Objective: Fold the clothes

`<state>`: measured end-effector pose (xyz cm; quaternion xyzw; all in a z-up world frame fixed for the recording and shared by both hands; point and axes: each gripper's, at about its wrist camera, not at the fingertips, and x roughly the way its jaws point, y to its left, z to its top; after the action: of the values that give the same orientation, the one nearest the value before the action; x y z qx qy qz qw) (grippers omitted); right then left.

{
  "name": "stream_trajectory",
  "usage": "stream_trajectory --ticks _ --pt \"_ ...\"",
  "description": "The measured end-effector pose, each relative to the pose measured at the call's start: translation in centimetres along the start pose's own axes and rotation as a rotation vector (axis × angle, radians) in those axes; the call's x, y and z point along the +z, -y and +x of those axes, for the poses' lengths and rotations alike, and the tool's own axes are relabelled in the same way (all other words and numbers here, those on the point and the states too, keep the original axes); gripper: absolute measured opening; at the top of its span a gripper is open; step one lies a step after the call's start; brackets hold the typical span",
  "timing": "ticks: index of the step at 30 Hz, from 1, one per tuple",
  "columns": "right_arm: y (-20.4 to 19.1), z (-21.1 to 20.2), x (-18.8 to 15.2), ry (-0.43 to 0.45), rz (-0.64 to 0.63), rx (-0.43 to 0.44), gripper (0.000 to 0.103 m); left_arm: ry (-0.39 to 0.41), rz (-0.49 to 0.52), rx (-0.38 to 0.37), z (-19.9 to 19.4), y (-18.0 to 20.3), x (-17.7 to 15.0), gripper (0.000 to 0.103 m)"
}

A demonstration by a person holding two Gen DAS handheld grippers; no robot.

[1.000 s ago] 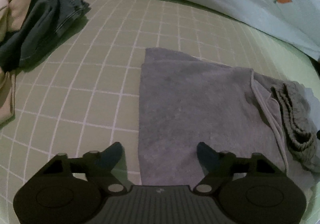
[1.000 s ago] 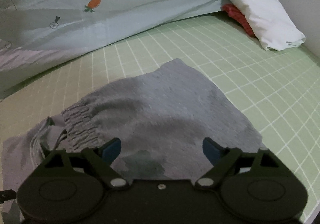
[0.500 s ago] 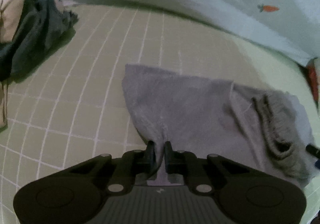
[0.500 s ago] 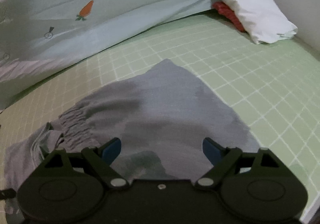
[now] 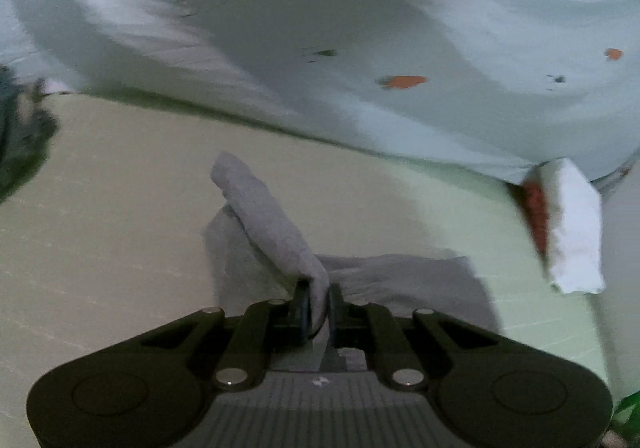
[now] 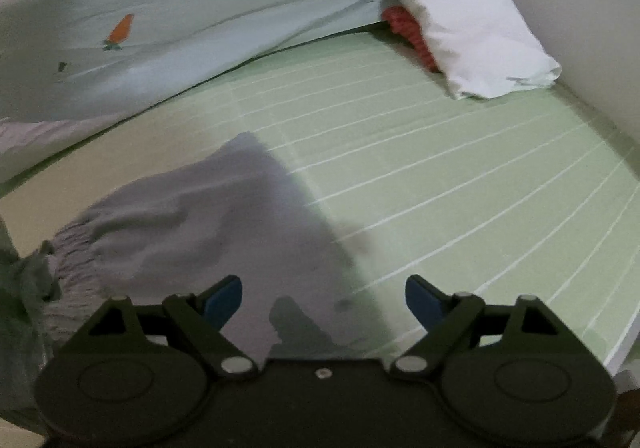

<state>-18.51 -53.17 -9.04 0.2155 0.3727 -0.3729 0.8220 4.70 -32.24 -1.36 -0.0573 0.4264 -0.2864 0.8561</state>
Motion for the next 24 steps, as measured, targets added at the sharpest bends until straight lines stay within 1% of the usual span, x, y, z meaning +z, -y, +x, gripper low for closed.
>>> stream_trajectory --ticks 4,6,8,9,10,11,12,13,14,15,16,18,20,22,24 --pt "3.6 0.5 1.3 -0.002 0.008 -0.017 0.089 -0.012 0.026 -0.054 2.3 5.4 -0.4 0.009" --pt "5.4 0.9 1.9 -0.005 0.011 -0.023 0.089 -0.034 0.04 -0.064 4.1 7.6 -1.2 0.011" --pt "6.9 1.3 2.3 -0.01 0.014 -0.023 0.089 -0.103 0.009 -0.069 6.6 8.6 -2.5 0.013" --pt "7.5 1.5 2.6 -0.01 0.018 -0.026 0.089 -0.141 -0.009 -0.072 7.6 9.0 -3.2 0.017" --pt "8.2 1.6 2.8 -0.01 0.021 -0.029 0.089 -0.173 -0.023 -0.076 8.3 9.2 -3.7 0.022" --pt "8.7 1.8 3.1 -0.008 0.025 -0.032 0.089 -0.19 -0.033 -0.079 8.7 9.4 -4.2 0.037" --pt "9.1 1.9 3.4 -0.005 0.029 -0.034 0.089 -0.179 -0.036 -0.077 8.4 9.5 -4.4 0.051" --pt "9.4 2.0 3.6 -0.001 0.031 -0.034 0.09 -0.168 -0.039 -0.075 8.2 9.6 -4.5 0.057" --pt "9.5 2.1 3.9 0.002 0.03 -0.031 0.09 -0.15 -0.041 -0.074 7.7 9.6 -4.6 0.067" --pt "9.6 2.2 4.2 0.005 0.029 -0.026 0.09 -0.117 -0.043 -0.072 6.9 9.5 -4.5 0.075" --pt "9.3 2.3 4.5 0.006 0.022 -0.017 0.09 -0.081 -0.046 -0.068 6.2 9.4 -4.2 0.078" --pt "8.2 2.6 5.0 0.007 -0.004 0.014 0.09 -0.019 -0.051 -0.037 4.7 8.6 -3.5 0.085" --pt "6.7 2.8 5.4 0.007 -0.039 0.052 0.091 0.009 -0.043 0.045 3.8 7.6 -3.0 0.088" --pt "4.6 3.0 5.9 0.008 -0.089 0.089 0.091 -0.001 -0.024 0.153 3.8 6.3 -3.0 0.088" --pt "2.1 3.1 6.1 0.015 -0.144 0.119 0.091 -0.039 -0.015 0.234 4.2 4.9 -3.3 0.088"
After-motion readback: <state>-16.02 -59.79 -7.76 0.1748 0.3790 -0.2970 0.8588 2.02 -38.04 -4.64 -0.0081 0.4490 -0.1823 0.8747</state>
